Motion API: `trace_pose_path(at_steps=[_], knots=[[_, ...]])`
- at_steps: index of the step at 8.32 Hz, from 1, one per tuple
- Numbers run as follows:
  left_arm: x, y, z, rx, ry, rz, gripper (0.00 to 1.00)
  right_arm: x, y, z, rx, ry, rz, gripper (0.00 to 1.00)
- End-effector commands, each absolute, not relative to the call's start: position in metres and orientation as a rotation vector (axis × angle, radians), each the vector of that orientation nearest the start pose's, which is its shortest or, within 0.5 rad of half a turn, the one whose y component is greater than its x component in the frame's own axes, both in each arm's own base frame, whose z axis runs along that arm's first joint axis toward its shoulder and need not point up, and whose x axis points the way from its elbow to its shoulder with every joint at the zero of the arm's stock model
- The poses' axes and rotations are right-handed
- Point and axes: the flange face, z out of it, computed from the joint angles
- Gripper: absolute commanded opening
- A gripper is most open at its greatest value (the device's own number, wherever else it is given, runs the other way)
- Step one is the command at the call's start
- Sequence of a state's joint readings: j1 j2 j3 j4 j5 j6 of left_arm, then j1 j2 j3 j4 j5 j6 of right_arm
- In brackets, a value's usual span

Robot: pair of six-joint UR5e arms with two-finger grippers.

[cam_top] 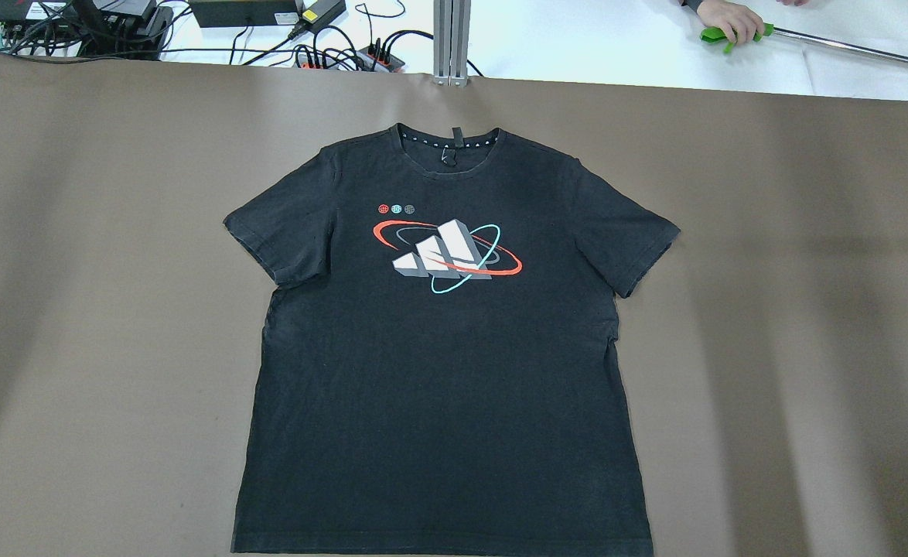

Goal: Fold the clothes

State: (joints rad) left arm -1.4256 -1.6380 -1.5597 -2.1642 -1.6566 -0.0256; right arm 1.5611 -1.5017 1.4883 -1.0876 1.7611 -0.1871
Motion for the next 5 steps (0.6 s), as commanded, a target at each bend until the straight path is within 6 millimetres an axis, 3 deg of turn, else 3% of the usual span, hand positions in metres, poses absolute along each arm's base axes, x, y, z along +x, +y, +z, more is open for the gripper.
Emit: trace_pose_path(at_steps=[1, 3, 5], knots=[[-0.042, -0.574, 0.584, 0.637, 0.132, 0.143, 0.94, 0.109, -0.557, 0.633, 0.485, -0.142, -0.238, 0.94], [-0.042, -0.573, 0.582, 0.641, 0.134, 0.143, 0.94, 0.109, -0.558, 0.632, 0.487, -0.142, -0.238, 0.94], [-0.038, -0.574, 0.594, 0.619, 0.145, 0.150, 0.94, 0.108, -0.560, 0.630, 0.489, -0.142, -0.238, 0.94]])
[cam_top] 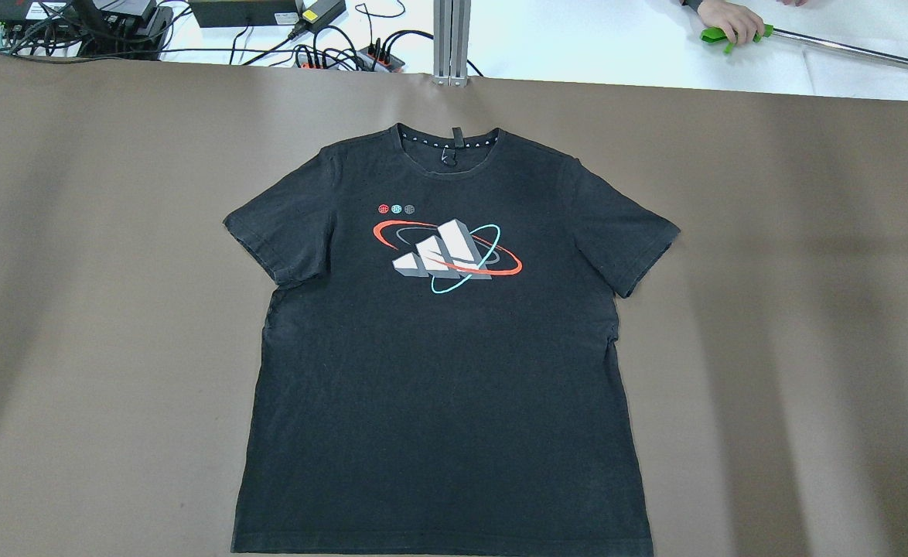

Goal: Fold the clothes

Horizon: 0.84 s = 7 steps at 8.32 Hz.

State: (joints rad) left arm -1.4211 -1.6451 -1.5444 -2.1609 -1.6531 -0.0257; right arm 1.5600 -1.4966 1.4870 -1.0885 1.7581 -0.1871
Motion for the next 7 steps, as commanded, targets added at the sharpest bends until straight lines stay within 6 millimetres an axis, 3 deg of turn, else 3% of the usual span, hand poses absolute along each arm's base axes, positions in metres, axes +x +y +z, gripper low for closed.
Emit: trace_pose_path(at_steps=[1, 5, 7], knots=[[-0.038, -0.574, 0.596, 0.616, 0.145, 0.154, 0.94, 0.109, -0.559, 0.630, 0.491, -0.142, -0.237, 0.94], [-0.037, -0.573, 0.596, 0.637, 0.150, 0.157, 0.94, 0.107, -0.559, 0.629, 0.491, -0.152, -0.245, 0.94], [-0.033, -0.573, 0.592, 0.656, 0.188, 0.172, 0.94, 0.090, -0.563, 0.625, 0.509, -0.173, -0.273, 0.94]])
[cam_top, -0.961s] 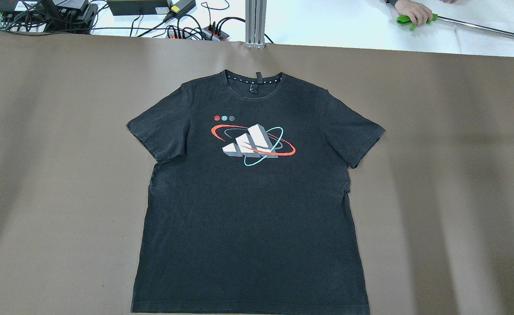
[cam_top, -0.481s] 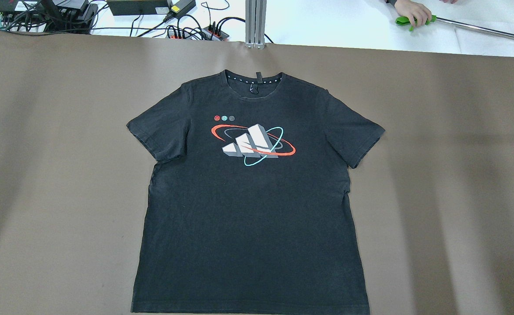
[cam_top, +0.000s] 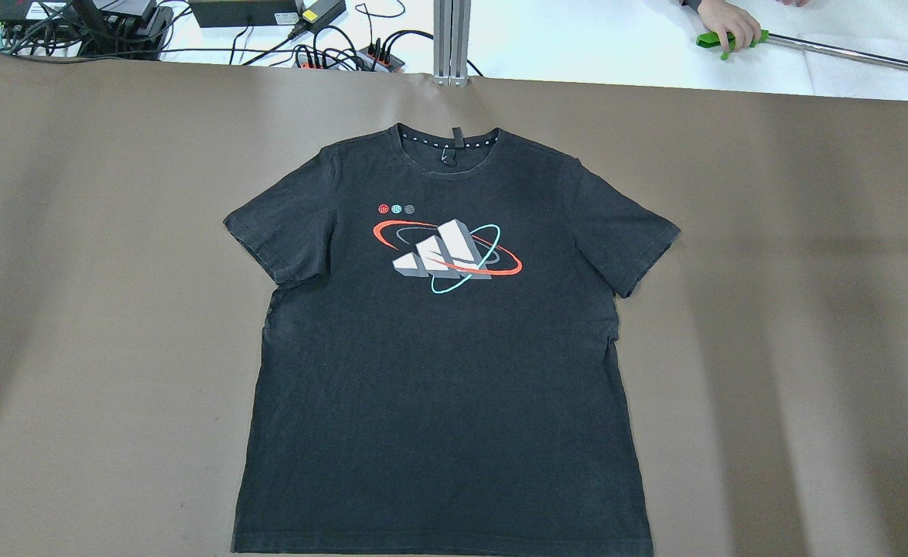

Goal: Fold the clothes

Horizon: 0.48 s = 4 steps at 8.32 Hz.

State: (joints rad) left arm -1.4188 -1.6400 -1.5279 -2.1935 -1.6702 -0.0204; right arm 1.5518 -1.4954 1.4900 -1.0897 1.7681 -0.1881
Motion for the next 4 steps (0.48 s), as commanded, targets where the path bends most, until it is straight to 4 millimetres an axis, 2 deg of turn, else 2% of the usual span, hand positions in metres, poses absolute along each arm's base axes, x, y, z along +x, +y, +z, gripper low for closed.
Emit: trace_pose_path(at_steps=[1, 3, 4], knots=[[-0.025, -0.574, 0.587, 0.656, 0.249, 0.196, 0.94, 0.076, -0.564, 0.623, 0.521, -0.224, -0.302, 0.94], [-0.014, -0.573, 0.579, 0.680, 0.338, 0.179, 0.94, 0.056, -0.572, 0.613, 0.546, -0.262, -0.322, 0.94], [0.007, -0.574, 0.575, 0.685, 0.375, 0.166, 0.94, 0.044, -0.574, 0.611, 0.543, -0.278, -0.309, 0.94]])
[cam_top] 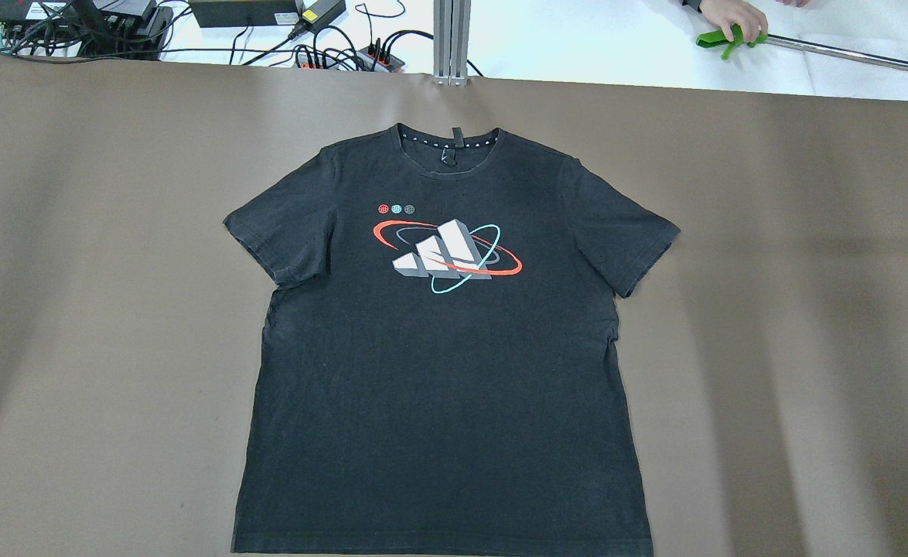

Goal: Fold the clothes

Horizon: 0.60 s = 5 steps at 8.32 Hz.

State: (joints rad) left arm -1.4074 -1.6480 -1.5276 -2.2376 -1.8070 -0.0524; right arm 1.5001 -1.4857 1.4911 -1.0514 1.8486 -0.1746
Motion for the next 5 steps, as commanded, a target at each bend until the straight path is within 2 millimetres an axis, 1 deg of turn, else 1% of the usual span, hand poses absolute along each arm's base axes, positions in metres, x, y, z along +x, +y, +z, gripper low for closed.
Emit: trace_pose_path(at_steps=[1, 2, 3, 4, 5], knots=[[0.030, -0.580, 0.566, 0.686, 0.420, 0.119, 0.94, 0.036, -0.581, 0.602, 0.556, -0.289, -0.306, 0.94], [0.053, -0.588, 0.552, 0.684, 0.466, 0.069, 0.94, 0.026, -0.586, 0.594, 0.558, -0.346, -0.289, 0.94], [0.073, -0.590, 0.537, 0.706, 0.523, 0.032, 0.94, 0.017, -0.589, 0.587, 0.553, -0.394, -0.238, 0.94], [0.109, -0.593, 0.515, 0.725, 0.611, -0.004, 0.94, 0.006, -0.600, 0.569, 0.588, -0.408, -0.251, 0.94], [0.147, -0.594, 0.498, 0.712, 0.683, -0.035, 0.94, -0.012, -0.604, 0.562, 0.613, -0.439, -0.283, 0.94]])
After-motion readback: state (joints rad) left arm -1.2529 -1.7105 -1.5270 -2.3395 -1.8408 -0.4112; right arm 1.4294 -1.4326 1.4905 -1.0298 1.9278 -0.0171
